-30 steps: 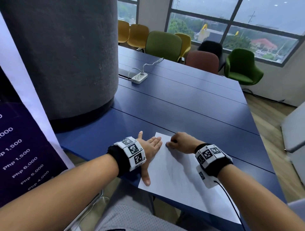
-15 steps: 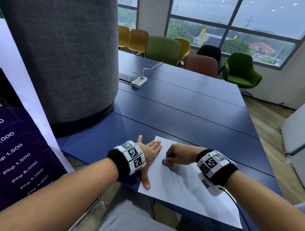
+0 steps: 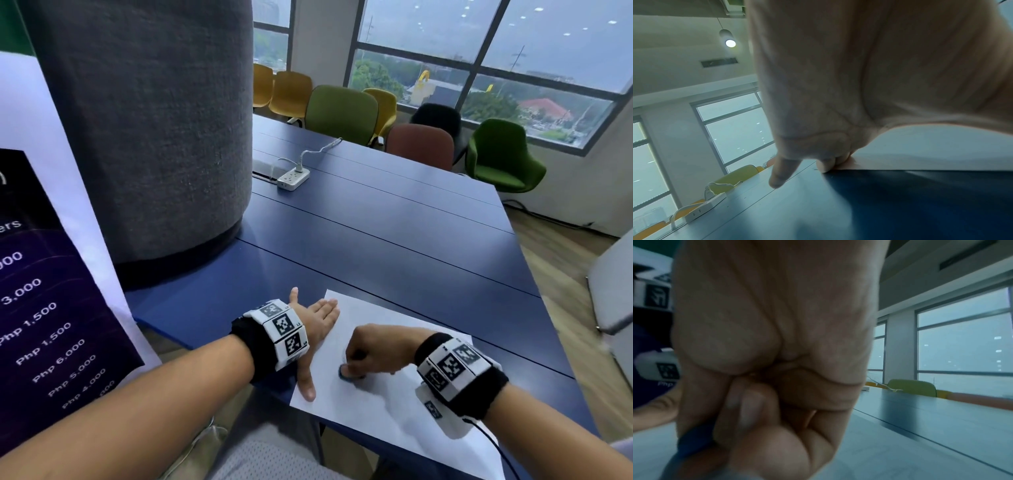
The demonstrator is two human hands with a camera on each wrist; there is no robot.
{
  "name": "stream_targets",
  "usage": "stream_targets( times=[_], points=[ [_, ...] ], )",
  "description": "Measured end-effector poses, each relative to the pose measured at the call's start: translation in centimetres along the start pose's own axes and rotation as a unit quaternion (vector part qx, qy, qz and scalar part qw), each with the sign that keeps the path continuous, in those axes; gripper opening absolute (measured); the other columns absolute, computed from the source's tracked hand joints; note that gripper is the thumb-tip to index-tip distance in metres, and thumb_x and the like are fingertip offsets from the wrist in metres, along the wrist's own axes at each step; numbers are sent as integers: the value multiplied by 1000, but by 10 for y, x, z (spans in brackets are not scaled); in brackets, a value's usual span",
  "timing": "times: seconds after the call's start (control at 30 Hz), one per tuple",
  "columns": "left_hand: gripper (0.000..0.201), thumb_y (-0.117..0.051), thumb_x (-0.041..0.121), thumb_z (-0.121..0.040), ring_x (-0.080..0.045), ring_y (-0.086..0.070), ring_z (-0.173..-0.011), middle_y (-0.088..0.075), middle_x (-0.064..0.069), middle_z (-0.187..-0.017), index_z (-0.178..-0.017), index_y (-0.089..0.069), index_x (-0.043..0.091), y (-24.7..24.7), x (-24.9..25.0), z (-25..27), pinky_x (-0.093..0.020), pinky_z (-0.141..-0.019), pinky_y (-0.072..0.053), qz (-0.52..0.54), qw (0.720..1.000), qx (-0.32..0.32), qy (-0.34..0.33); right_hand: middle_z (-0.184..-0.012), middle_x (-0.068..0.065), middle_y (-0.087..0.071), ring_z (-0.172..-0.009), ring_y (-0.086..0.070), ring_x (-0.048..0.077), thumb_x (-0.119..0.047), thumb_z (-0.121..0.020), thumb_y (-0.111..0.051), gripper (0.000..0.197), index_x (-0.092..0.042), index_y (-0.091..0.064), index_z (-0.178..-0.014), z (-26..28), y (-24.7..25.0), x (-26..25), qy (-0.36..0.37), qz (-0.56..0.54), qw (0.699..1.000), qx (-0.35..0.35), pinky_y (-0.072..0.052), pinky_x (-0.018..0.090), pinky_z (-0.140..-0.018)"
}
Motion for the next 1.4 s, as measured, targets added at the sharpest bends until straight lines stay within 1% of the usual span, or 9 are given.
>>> stream_targets(
  times=[0.17,0.3,0.4,0.6,0.7,0.83,1.0,1.13,1.4],
  points=[
    [154,-83,65,-56,-18,21,-148,26,-7,-160,-150,23,7,-1,-1,-1,-72,-104,13,4,1000,0,0,-69,10,-60,-61,-51,25,-42,-92,-52,41,-9,-59,-69,1,11,5,-22,4,996,87,-44,33,-59],
    [153,-83,64,-58,-19,22,-148,28,-7,-160,-149,26,7,-1,0,0,-72,-104,14,0,1000,-13,5,-69,11,-57,-50,-52,19,-40,-93,-53,37,-12,-60,-70,10,-13,-9,8,-34,999,-27,-46,24,-46],
    [153,-82,65,-58,-19,22,-148,28,-7,-160,-149,25,7,0,-1,1,-71,-105,13,-9,1000,-11,7,-66,4,-58,-48,-57,20,-40,-95,-51,36,-12,-62,-74,7,3,-2,-18,-58,998,18,-44,18,-40],
    [153,-82,65,-58,-19,22,-148,29,-6,-159,-149,26,7,-1,0,0,-71,-105,13,-3,1000,-13,7,-61,2,-50,-47,-49,13,-37,-95,-54,36,-16,-57,-66,15,-17,-13,3,-81,993,-84,-51,25,-48],
    [154,-82,66,-56,-19,21,-148,27,-6,-160,-149,25,7,-2,0,-2,-72,-106,12,-1,1000,-3,3,-65,6,-49,-53,-51,18,-38,-95,-53,37,-12,-59,-70,13,-7,-4,-27,-89,995,-36,-51,23,-46],
    [154,-82,66,-56,-20,20,-148,26,-7,-160,-150,24,7,-2,0,-2,-72,-106,11,-2,1000,-1,7,-71,11,-55,-61,-56,26,-40,-95,-53,37,-9,-62,-77,15,-16,-8,-19,-47,996,-70,-52,25,-49],
    [153,-82,65,-56,-19,20,-148,26,-6,-161,-150,24,7,-1,0,-1,-72,-106,10,2,1000,3,2,-75,12,-68,-52,-61,22,-41,-91,-58,38,-6,-66,-79,14,-1,-8,-7,-8,999,30,-48,21,-43],
    [151,-81,65,-59,-19,21,-148,27,-6,-160,-150,24,7,-1,0,3,-72,-107,9,-2,1000,-3,2,-81,10,-70,-61,-67,28,-39,-90,-63,32,-8,-70,-89,20,-12,-19,28,-5,1000,1,-57,33,-56],
    [151,-81,65,-58,-19,21,-148,26,-6,-160,-151,23,8,-1,0,3,-72,-106,9,1,1000,-2,3,-66,-4,-61,-57,-63,20,-28,-92,-61,22,-12,-67,-77,21,-11,-13,13,-69,997,-31,-54,27,-53]
  ],
)
Point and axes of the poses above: each hand's wrist, its own z-axis away from the middle knuckle, its own y-axis out of the back of the hand, x = y × z, the point moved 7 cm from there along -z, towards the middle knuckle
